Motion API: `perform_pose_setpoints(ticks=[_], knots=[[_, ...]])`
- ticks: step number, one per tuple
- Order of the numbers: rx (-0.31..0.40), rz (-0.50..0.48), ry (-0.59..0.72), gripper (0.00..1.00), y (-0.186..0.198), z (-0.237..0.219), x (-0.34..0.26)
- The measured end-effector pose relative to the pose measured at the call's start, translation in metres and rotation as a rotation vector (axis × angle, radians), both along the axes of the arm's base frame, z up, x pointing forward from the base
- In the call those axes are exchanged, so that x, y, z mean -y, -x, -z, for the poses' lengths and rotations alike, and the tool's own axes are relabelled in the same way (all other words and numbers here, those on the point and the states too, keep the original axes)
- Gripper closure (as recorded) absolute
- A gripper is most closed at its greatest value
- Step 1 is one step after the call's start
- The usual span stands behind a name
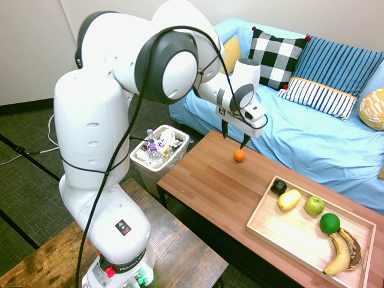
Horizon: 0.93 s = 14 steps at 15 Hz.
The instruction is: Put the tangerine in the tray
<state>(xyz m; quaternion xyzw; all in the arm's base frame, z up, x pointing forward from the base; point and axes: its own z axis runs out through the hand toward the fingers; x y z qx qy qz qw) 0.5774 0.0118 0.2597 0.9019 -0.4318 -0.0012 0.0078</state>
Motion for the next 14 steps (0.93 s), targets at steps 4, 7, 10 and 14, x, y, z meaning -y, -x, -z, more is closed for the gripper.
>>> perform_pose_setpoints(ticks=[4, 7, 10, 14], knots=[[0.011, 0.0, 0.015, 0.0, -0.031, 0.044, -0.003], [0.001, 0.007, 0.017, 0.0, -0.041, 0.075, -0.007], [0.004, 0.01, 0.011, 0.0, -0.054, 0.092, -0.015], [0.001, 0.021, 0.025, 0.0, -0.068, 0.115, -0.015]])
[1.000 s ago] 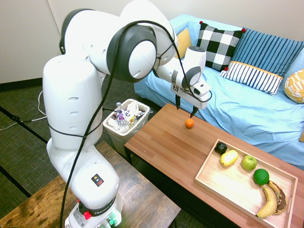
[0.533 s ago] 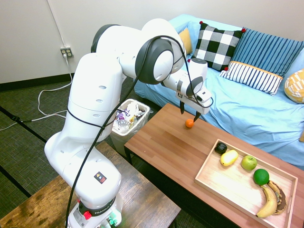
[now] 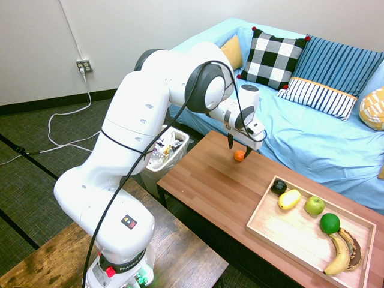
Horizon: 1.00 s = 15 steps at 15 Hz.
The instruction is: Put the tangerine in the tray
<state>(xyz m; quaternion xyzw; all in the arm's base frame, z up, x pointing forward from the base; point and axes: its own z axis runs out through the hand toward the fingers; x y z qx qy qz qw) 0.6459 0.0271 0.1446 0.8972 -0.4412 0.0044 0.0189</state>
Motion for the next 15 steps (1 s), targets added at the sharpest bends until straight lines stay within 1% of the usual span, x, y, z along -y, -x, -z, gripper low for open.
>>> perform_pose_setpoints(ticks=[5, 6, 10, 15], knots=[[-0.003, 0.012, 0.025, 0.0, -0.019, 0.026, -0.007], [-0.005, 0.016, 0.03, 1.0, -0.021, 0.029, -0.008], [-0.009, 0.039, 0.047, 1.0, -0.026, 0.034, -0.004], [-0.013, 0.044, 0.053, 1.0, -0.027, 0.037, -0.001]])
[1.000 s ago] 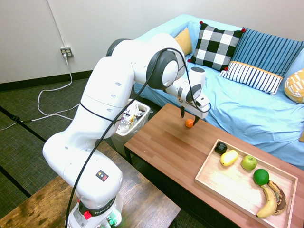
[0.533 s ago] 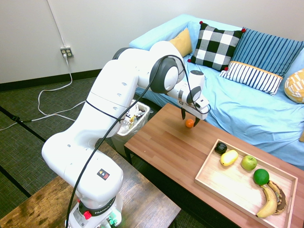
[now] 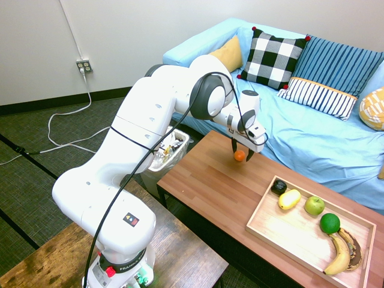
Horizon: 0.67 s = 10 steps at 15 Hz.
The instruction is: Put the tangerine in the tray
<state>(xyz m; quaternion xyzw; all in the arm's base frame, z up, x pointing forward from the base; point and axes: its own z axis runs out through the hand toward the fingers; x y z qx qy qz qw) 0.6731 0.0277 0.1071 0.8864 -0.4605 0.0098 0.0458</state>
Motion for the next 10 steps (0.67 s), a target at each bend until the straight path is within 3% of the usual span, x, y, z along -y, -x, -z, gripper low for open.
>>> perform_pose_setpoints(ticks=[7, 10], knots=[[-0.005, 0.001, 0.001, 1.0, 0.001, 0.004, 0.001], [0.025, 0.002, 0.009, 1.0, -0.004, -0.02, 0.009]])
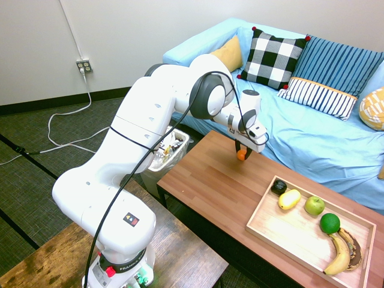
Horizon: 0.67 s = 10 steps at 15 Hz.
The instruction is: Put the tangerine in the tray
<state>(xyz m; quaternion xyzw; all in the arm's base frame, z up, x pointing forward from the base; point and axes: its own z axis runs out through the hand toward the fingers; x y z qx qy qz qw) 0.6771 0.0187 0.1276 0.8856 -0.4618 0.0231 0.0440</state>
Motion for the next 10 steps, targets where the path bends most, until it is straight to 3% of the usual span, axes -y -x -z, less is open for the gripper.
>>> perform_pose_setpoints(ticks=[4, 10], knots=[[0.05, 0.02, 0.031, 1.0, -0.004, -0.07, 0.047], [0.081, 0.132, 0.037, 1.0, 0.036, -0.148, 0.213]])
